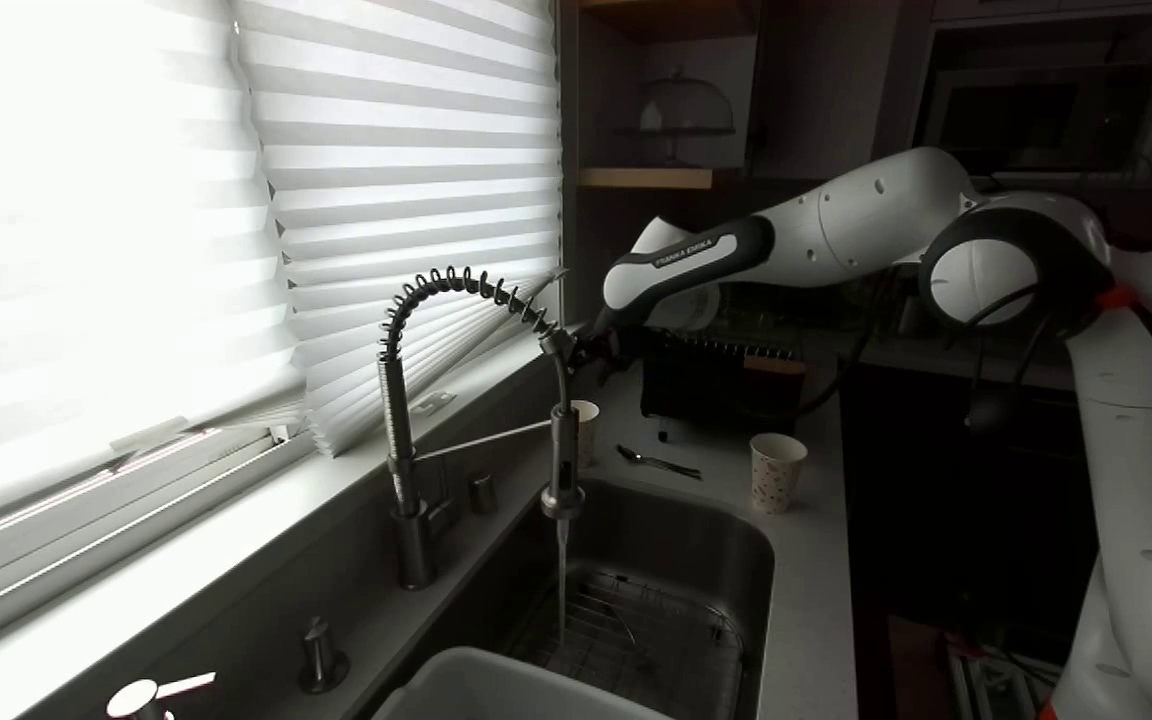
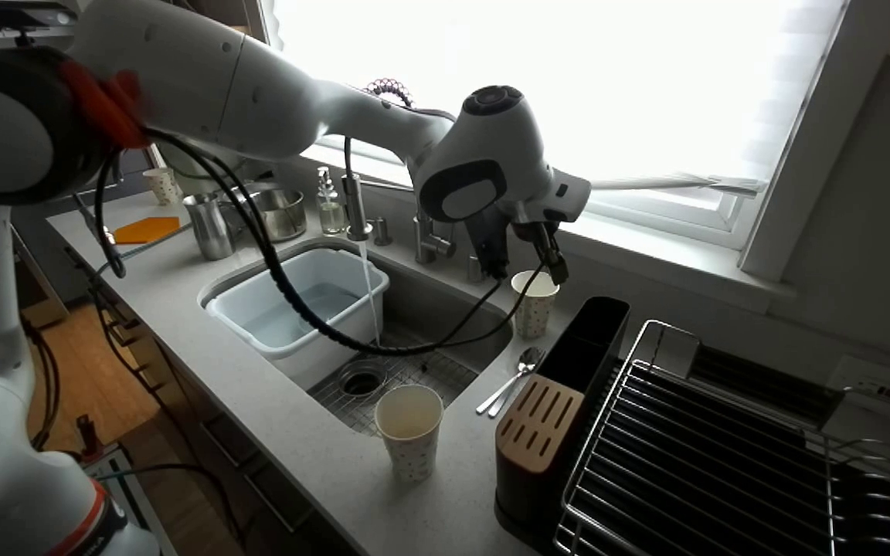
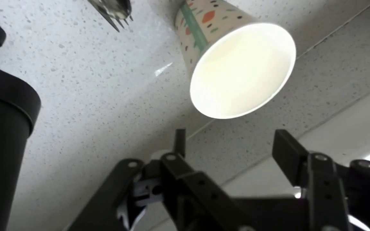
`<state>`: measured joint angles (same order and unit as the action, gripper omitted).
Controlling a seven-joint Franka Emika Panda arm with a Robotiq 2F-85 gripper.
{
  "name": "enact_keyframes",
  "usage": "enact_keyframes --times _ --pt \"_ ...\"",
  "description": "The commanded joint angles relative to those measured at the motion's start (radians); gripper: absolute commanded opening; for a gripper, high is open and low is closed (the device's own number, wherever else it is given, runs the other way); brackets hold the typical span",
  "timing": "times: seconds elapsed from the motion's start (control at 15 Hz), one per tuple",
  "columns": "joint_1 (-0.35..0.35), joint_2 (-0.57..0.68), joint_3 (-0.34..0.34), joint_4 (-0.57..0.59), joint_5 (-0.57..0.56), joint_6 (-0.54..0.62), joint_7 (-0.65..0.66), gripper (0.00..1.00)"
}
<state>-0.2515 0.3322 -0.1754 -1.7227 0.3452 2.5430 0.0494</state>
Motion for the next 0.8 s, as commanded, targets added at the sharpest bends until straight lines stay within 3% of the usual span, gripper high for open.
enact_keyframes --times 0.0,0.2,0.27,0.73 --pt "-0.020 -0.072 0.073 0.004 0.049 -0.058 -0.116 1.00" --pt "-0.004 -0.099 0.116 0.041 0.074 -0.143 -0.236 1.00" --pt "0.005 -0.079 0.090 0.033 0.055 -0.085 -0.164 1.00" --pt "0.014 -0.100 0.108 0.047 0.058 -0.121 -0.201 1.00"
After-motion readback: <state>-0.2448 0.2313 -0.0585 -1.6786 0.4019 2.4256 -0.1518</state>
